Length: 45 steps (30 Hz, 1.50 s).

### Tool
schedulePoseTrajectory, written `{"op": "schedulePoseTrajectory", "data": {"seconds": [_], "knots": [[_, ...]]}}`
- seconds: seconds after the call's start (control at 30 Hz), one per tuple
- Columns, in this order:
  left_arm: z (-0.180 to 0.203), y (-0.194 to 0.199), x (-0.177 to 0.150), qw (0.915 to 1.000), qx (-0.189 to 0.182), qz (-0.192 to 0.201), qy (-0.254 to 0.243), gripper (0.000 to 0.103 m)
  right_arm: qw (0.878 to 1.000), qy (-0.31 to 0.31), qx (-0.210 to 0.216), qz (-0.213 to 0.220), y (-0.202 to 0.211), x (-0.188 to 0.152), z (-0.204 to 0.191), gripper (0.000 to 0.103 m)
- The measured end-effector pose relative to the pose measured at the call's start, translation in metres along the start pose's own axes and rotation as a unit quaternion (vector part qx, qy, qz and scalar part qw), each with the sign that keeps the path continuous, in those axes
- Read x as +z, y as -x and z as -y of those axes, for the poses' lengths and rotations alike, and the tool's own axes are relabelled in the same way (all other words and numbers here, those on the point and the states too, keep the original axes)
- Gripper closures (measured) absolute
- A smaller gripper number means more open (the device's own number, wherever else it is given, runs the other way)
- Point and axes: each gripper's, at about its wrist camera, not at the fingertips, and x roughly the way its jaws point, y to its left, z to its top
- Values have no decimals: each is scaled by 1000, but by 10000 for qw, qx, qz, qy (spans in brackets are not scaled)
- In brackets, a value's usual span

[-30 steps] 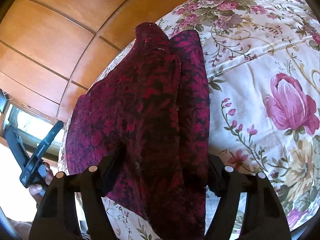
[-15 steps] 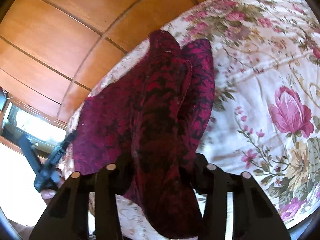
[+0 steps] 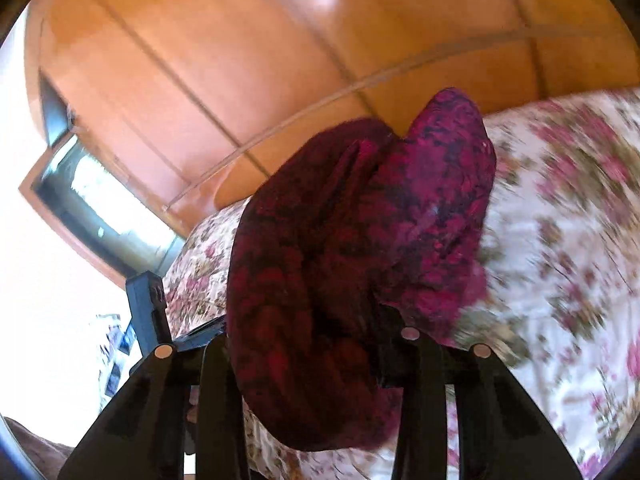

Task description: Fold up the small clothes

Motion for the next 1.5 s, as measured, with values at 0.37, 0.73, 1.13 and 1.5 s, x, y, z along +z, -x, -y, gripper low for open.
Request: {"op": "schedulePoseTrajectory", "data": {"seconds": [0.37,0.73,1.13,1.5], "knots": [[-71,53,15,9918,-911,290,845,57,9725,2125,-520,-798,-115,-42,-99,68],[-46,1,49,9826,-1650,-542,653,43,8866,4428,-1211,-569,-150,-134,-137,68],[-4,17,65,9964,-718,-157,-420,85,9164,3951,-138,-629,-109,-107,-106,20],[-54,26,54,9983,487,-105,-309,86,9698,2368,-172,-553,-68,-40,-18,37]]}}
